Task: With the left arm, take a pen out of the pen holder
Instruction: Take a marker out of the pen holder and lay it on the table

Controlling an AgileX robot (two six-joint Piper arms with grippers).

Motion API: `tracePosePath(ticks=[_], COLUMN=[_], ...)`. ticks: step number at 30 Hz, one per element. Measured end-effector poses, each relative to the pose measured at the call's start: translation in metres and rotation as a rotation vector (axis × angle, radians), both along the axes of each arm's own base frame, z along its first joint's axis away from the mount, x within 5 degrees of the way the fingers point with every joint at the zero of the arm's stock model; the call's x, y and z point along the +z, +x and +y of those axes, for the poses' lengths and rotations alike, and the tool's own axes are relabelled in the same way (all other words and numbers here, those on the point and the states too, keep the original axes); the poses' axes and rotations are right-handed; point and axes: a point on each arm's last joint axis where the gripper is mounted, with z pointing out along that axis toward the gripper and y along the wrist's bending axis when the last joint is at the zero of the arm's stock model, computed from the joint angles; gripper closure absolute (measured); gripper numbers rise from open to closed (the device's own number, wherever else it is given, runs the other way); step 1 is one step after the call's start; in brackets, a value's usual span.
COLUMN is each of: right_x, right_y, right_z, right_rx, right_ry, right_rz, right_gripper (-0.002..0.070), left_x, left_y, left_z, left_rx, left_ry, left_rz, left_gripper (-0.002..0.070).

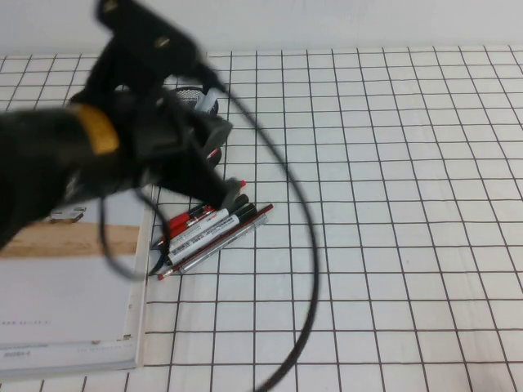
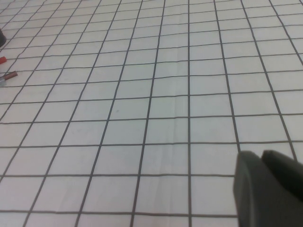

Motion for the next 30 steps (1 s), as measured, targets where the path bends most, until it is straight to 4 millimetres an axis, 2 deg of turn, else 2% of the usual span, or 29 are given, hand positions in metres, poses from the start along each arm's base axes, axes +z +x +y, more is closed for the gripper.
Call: tracePosePath(ticks=[7,12,16,19,30], right_x=[0.000,0.000,0.000,0.000,0.000], right_y=[0.000,0.000,0.000,0.000,0.000], right_z=[0.000,0.000,0.000,0.000,0.000], right_rx=[0.000,0.000,0.000,0.000,0.000], right_ry=[0.000,0.000,0.000,0.000,0.000], right_rz=[0.000,0.000,0.000,0.000,0.000], right_gripper=[0.0691,0.0691,0.0691,0.0691,0.0691], left_x=[-0.032,-0.071,-0.093,-0.100,-0.101], left_y=[-0.054,-0.080,-0.086,-0.088,-0.087], left_z=[0.044,0.064,0.070,0.071,0.071], left_rx=[0.038,0.043,0.029,0.032,0.037], left_ry=[-0.173,-0.150,-0.078,-0.061,-0.073], left_rz=[-0.121,-0.087,-0.070,-0.046,-0.048], left_gripper=[0.0675,0.0675,0.0675,0.0675,0.0675])
